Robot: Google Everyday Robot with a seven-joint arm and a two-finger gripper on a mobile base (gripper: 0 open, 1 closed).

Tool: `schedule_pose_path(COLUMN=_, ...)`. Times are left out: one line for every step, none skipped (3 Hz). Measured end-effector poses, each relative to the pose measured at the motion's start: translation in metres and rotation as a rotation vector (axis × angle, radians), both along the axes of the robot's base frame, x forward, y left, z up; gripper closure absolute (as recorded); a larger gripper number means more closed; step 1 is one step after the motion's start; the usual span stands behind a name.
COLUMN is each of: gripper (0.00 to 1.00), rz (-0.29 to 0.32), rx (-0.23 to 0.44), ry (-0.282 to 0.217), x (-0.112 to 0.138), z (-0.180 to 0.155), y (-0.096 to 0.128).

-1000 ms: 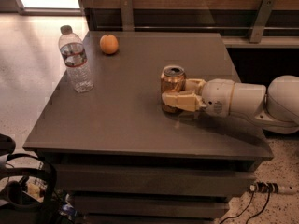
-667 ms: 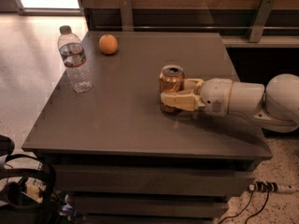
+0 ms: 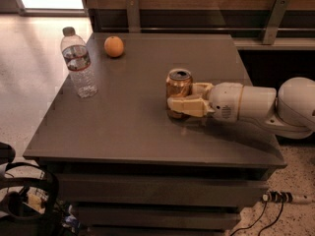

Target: Place orange can upright

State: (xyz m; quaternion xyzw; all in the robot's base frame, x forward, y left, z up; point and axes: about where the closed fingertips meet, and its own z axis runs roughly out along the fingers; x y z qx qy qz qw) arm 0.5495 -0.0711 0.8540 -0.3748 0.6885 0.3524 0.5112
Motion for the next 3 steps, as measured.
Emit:
schedule_pose_path(gripper=0.15, rz=0.004, rx=0.000, ry=0.000, x=-0.0003, z=0.0003, y=0.0023)
schedule_pose_path(gripper=0.00, rz=0.008, rx=0.000, ry=-0.001, x=-0.0006, z=0.0005, y=0.0047)
schedule_pose_path(gripper=0.00, rz=0.008, rx=0.000, ry=-0.001, x=-0.0006, z=0.0005, y=0.0047)
